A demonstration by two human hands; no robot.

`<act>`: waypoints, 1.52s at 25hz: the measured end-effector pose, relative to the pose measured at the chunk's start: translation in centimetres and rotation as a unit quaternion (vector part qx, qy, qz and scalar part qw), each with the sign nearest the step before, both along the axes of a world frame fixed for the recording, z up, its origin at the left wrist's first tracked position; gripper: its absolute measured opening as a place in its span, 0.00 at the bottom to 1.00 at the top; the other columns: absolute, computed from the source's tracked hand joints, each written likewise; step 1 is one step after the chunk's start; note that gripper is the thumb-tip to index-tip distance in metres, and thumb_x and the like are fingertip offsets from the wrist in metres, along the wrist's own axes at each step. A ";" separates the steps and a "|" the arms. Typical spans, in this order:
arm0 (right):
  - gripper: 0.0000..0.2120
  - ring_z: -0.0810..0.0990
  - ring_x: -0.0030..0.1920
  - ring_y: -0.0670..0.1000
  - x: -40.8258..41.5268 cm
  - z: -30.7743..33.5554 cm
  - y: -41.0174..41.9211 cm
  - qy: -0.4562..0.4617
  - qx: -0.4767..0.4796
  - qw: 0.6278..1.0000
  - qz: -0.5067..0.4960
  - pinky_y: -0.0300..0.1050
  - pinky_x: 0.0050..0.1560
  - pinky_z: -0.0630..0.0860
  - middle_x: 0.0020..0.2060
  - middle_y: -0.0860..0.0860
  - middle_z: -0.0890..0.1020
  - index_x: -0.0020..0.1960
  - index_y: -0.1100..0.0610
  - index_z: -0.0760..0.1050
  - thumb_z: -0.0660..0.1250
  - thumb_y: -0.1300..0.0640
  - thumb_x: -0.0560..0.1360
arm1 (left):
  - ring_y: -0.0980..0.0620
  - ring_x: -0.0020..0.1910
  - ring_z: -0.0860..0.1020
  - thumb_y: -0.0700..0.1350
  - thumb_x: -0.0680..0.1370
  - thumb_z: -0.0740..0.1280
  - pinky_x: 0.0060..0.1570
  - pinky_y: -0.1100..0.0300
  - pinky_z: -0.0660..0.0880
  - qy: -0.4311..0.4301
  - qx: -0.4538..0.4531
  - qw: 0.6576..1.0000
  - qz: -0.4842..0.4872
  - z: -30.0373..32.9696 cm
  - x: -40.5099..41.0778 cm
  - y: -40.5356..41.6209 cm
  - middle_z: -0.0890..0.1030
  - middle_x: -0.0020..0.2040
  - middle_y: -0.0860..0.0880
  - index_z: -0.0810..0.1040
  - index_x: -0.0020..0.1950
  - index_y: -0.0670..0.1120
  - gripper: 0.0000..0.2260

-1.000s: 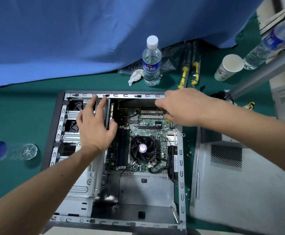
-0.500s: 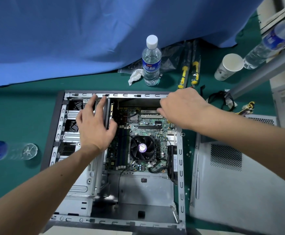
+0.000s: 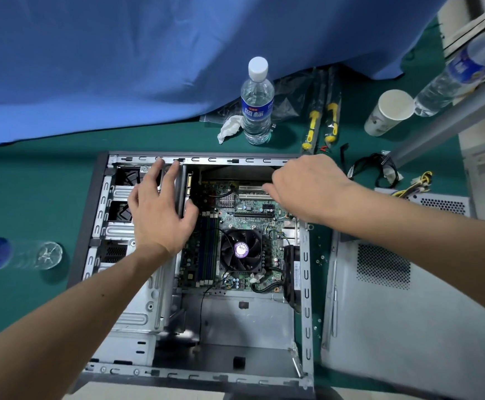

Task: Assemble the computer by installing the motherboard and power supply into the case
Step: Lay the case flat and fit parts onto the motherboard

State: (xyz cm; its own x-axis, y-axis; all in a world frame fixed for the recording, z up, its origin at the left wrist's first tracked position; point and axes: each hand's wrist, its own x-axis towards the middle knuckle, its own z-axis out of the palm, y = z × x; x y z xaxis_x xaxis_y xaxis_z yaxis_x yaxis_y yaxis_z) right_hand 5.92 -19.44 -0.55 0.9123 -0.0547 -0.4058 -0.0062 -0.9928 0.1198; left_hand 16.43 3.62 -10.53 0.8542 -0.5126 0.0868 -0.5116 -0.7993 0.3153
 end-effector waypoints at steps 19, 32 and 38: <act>0.07 0.63 0.29 0.50 0.2 0.9 -1.3 0.049 0.046 0.997 0.025 0.44 0.25 0.56 0.36 0.51 0.59 0.49 0.57 0.69 0.62 0.67 0.75 | 0.46 0.74 0.61 0.55 0.73 0.59 0.73 0.45 0.55 0.007 0.001 1.000 0.000 0.2 -0.1 -0.1 0.62 0.76 0.44 0.64 0.76 0.49 0.31; 0.05 0.67 0.31 0.53 0.0 -0.4 0.0 0.034 0.025 0.999 0.013 0.46 0.25 0.59 0.44 0.56 0.64 0.55 0.59 0.66 0.60 0.62 0.80 | 0.46 0.74 0.61 0.54 0.73 0.60 0.73 0.45 0.54 0.014 0.005 1.000 -0.001 0.4 -0.3 -0.1 0.61 0.76 0.44 0.64 0.76 0.48 0.31; 0.07 0.66 0.32 0.51 0.3 0.1 -1.4 0.066 0.053 0.996 0.029 0.46 0.30 0.61 0.34 0.50 0.63 0.48 0.57 0.64 0.63 0.62 0.78 | 0.46 0.74 0.60 0.54 0.74 0.60 0.73 0.45 0.55 0.012 0.004 1.000 -0.003 0.2 -0.3 0.0 0.61 0.76 0.44 0.64 0.76 0.48 0.31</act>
